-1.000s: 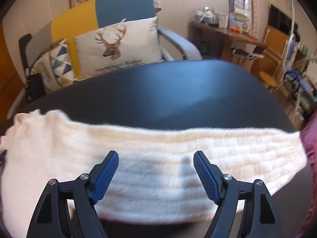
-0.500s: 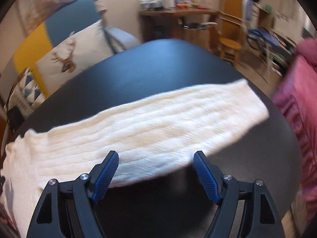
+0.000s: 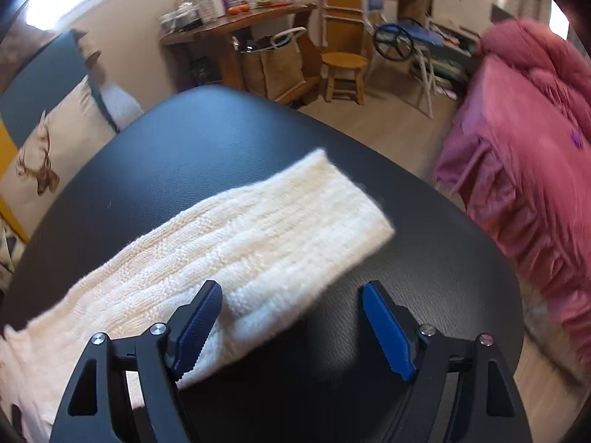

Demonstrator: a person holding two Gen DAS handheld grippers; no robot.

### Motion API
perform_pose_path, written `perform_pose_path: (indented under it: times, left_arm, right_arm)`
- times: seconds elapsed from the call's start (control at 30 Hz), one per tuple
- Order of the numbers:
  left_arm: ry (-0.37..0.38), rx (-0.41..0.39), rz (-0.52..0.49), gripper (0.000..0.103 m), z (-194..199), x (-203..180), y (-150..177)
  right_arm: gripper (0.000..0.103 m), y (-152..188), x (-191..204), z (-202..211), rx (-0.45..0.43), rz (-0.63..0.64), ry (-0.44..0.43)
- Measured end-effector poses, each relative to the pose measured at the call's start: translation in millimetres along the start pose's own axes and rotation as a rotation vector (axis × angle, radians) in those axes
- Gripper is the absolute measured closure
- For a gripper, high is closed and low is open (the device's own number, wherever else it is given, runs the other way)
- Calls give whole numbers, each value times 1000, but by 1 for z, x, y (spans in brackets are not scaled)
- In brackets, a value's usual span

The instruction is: Fold clothes

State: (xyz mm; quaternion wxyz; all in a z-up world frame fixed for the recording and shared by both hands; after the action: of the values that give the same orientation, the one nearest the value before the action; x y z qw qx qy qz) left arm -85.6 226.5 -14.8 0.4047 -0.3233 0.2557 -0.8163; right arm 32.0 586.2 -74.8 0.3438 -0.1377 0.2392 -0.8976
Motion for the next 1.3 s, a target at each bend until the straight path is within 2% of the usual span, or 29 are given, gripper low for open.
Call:
perform_pose_path:
  times: [0.03,0.07,0.13,0.2,0.27,0.4,0.53,0.67,0.77,0.87,0.93,1.03,1.17,1.3]
  left_arm:
    - [5,-5,-10,3,1,-6,-2]
    - [11,-8,-17,3,4,-10,-3]
    - [24,-24,-35,3,10,-19,-7]
    - [33,-40,-59,3,16,-30,-11]
    - [41,-63,-84,3,22,-42,-17]
    - [49,-124,-133,3,37,-65,-31]
    - [58,-188,-199,3,51,-90,-44]
    - [122,-266,-237,3,67,-111,-52]
    - [188,-302,-199,3,75,-115,-57]
    - [208,-368,-166,3,88,-110,-64]
    - [226,-421,-159,3,98,-107,-68]
    - [247,-487,-179,3,112,-103,-70]
    - [225,-470,-106,3,107,-86,-72]
    - [260,-462,49,3,104,-59,-78]
  right_arm:
    - [42,-3,2,-2,-5,10,4]
    - [50,-6,4,-3,-13,14,-11]
    - [91,-10,9,-5,-18,-3,-82]
    - [91,-11,14,-8,7,-53,-175]
    - [92,-11,23,-2,14,-105,-304]
    - [92,-9,57,33,15,-136,-541]
    - [92,-9,104,86,20,-62,-743]
    - [92,-8,144,133,34,59,-884]
    - [92,4,167,149,111,97,-1009]
    - [92,22,191,161,229,113,-1162]
    - [92,31,203,168,286,153,-1216]
    - [92,42,221,181,316,267,-1230]
    - [92,53,240,202,330,367,-1259]
    - [92,74,250,216,367,425,-1290]
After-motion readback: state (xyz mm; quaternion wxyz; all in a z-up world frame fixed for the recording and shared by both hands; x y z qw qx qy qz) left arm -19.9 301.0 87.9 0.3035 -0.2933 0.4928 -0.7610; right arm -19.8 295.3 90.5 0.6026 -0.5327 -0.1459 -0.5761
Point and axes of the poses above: each gripper's, at about its wrist camera, not at the fingertips, and z roughly against the way its jaws point, x to its left, y to its underside, the point moved 9 cm from there along -z, roughly the way its jaws point, and after that the axes turned 1 degree about y, right-handed, at the moved point
